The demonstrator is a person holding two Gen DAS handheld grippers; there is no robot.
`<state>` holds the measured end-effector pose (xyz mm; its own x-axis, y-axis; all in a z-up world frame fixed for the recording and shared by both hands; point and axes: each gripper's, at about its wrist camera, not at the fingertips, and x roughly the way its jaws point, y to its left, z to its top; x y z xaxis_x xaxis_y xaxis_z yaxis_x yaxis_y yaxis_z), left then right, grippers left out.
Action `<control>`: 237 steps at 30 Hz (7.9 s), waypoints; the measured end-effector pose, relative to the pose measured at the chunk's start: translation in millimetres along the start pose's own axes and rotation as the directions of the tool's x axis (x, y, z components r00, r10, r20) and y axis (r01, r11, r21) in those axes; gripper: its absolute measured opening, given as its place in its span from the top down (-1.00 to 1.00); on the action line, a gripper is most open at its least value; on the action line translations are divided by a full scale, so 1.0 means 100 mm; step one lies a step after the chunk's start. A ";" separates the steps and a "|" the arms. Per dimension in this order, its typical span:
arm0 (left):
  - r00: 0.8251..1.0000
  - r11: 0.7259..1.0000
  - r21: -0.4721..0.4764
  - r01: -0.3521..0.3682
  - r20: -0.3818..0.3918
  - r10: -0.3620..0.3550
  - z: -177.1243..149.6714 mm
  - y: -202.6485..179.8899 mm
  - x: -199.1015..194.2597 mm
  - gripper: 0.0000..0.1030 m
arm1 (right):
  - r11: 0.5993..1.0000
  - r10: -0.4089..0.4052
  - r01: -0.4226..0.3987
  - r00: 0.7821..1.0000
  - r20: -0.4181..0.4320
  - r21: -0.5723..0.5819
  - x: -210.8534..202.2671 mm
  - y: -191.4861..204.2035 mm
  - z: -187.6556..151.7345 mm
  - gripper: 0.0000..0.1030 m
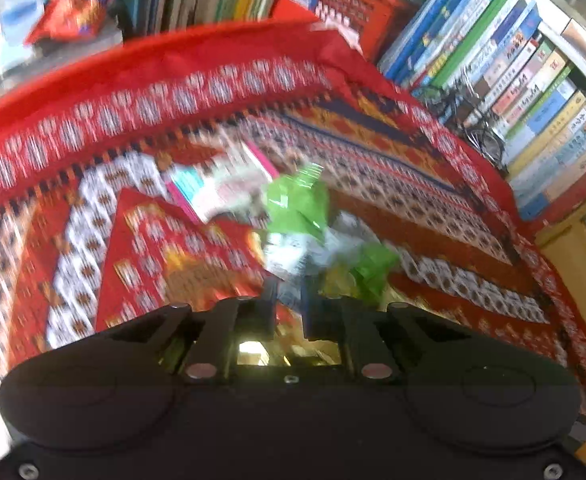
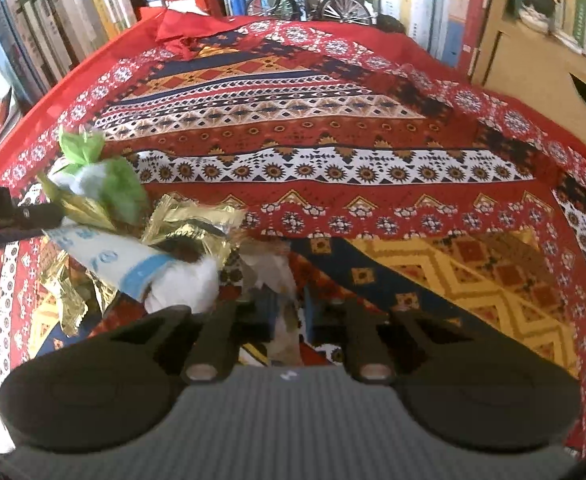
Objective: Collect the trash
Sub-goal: 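Lower the left tool to the gold foil wrapper while the right tool approaches the white paper bag, then grasp the gold foil wrapper with the left tool while the right tool grasps the white paper bag, then lift the gold foil wrapper with the left tool while the right tool lifts the paper bag, then carry both held items over the black bin with both tools, then open the left tool over the bin while the right tool releases the paper bag into it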
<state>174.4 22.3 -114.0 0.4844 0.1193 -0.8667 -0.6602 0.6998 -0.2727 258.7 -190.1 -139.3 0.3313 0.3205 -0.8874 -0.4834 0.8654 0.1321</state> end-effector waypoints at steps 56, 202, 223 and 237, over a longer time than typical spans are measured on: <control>0.965 0.962 0.085 0.259 -0.067 -0.254 -0.26 -0.28 -0.33 0.83 | 0.923 0.004 0.067 0.983 0.183 -0.380 -0.49 0.49 -0.35 -0.40; 0.990 0.976 0.210 -0.052 -0.118 0.078 -1.97 3.12 -1.61 0.46 | 0.990 0.104 -0.104 0.995 -0.001 -0.099 -1.18 2.82 -2.75 0.55; 0.958 0.957 0.286 -0.036 -0.262 0.114 -2.22 3.13 -1.00 0.34 | 0.991 0.124 -0.129 0.981 -0.153 -0.025 -0.55 2.70 -3.03 0.37; 0.963 0.960 0.273 -0.060 -0.239 0.128 -2.12 3.13 -1.00 -0.13 | 0.992 0.124 -0.125 0.984 -0.128 -0.004 -0.55 2.65 -2.94 -0.15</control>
<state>-202.5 79.6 -201.4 0.2445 0.0364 -0.9690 -0.5065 0.8569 -0.0956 -126.1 -91.5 -185.0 0.1621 0.3730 -0.9136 -0.5242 0.8169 0.2406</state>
